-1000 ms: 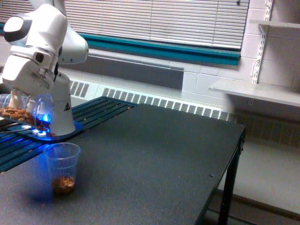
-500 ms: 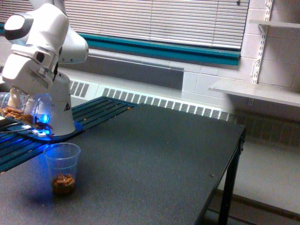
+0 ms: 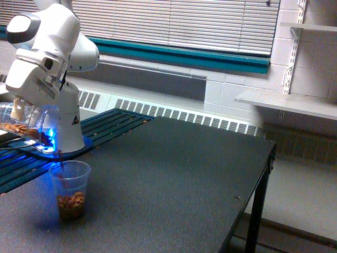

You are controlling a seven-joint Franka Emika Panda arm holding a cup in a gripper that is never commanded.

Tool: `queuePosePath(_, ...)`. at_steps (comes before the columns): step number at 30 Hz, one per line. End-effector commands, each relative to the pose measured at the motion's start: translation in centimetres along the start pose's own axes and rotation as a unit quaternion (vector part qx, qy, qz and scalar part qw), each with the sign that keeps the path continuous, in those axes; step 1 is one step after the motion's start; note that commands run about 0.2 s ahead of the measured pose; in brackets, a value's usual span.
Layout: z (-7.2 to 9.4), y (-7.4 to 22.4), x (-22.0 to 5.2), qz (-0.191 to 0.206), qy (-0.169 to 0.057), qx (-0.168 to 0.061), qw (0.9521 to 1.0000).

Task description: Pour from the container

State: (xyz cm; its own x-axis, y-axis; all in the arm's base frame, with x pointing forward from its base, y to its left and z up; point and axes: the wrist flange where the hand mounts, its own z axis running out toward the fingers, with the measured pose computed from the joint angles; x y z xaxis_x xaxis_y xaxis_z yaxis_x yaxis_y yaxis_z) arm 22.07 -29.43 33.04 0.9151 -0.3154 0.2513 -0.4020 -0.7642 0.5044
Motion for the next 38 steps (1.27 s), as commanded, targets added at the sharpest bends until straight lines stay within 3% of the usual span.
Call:
queuePosePath(1, -0.3, -0.01, 0.54, -0.023, 0.004, -0.008, 0.9997)
queuePosePath(22, -0.93, 0.92, 0.81, -0.046, -0.008, -0.039, 0.9981)
queuePosePath(38, -1.23, 0.38, 0.39, -0.04, -0.015, -0.026, 0.9988)
